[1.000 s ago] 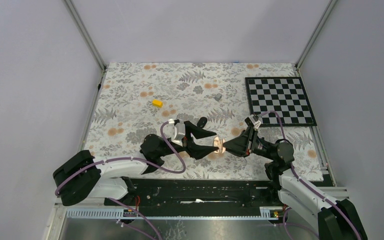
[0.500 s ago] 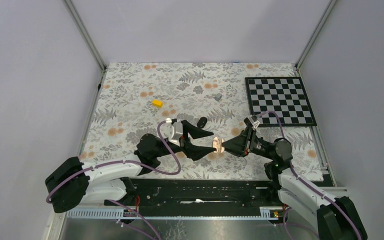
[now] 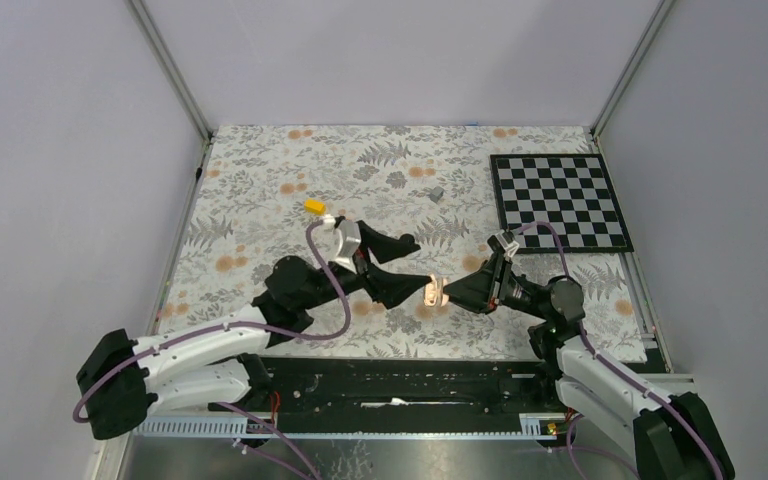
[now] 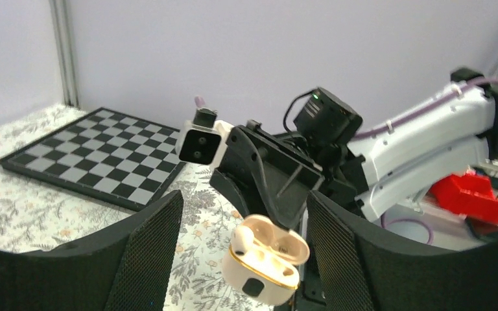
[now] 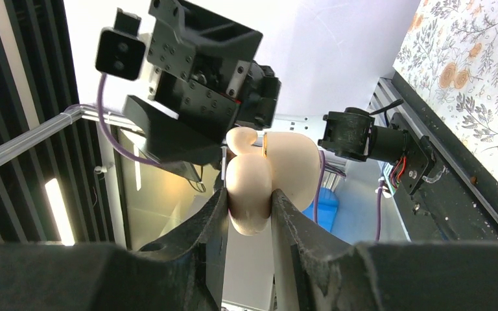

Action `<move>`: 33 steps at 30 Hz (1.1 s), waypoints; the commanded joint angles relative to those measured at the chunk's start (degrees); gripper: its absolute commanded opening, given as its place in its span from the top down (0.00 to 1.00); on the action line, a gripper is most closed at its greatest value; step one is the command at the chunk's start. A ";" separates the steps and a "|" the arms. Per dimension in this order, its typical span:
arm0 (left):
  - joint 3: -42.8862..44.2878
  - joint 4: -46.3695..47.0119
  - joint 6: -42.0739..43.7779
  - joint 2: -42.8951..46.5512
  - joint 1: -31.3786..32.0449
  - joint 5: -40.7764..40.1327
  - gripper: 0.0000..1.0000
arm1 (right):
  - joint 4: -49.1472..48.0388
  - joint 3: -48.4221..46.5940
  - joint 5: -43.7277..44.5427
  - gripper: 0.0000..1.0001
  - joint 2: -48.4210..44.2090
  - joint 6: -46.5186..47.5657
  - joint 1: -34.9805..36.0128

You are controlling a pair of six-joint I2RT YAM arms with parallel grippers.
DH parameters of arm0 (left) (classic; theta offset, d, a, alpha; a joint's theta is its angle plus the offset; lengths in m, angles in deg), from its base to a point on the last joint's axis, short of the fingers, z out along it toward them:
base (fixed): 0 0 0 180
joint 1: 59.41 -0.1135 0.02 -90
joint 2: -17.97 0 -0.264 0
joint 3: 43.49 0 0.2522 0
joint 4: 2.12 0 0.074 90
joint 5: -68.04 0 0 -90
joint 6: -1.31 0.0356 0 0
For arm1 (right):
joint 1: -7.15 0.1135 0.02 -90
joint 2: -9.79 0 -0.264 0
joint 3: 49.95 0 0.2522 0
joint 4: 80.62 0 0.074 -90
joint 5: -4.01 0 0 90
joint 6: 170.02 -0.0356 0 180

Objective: Insert the wireless bluetooth earbuds into the charging case
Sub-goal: Adjust the earbud with the charging case.

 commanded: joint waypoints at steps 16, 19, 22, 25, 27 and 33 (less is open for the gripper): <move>22.89 -43.97 -17.02 -3.75 -0.15 -4.47 0.17 | 1.70 -1.38 -0.42 1.00 -2.47 2.49 -0.22; 22.99 -44.14 -18.79 -3.97 -0.11 -3.41 0.18 | 1.69 -1.64 -0.55 1.00 -2.26 2.55 -0.17; 23.27 -44.39 -18.90 -3.46 -0.11 -3.06 0.19 | 1.93 -2.08 -0.89 1.00 -1.94 2.77 -0.15; 23.71 -44.60 -19.45 -3.86 -0.10 -0.83 0.20 | 2.11 -2.18 -1.00 1.00 -1.76 2.77 -0.13; 23.92 -44.98 -19.95 -4.30 -0.03 0.63 0.22 | 2.31 -2.31 -1.04 1.00 -1.72 2.87 -0.18; 24.31 -45.45 -19.50 -2.97 0.63 0.75 0.23 | 2.77 -2.36 -1.13 1.00 -1.69 3.19 -0.18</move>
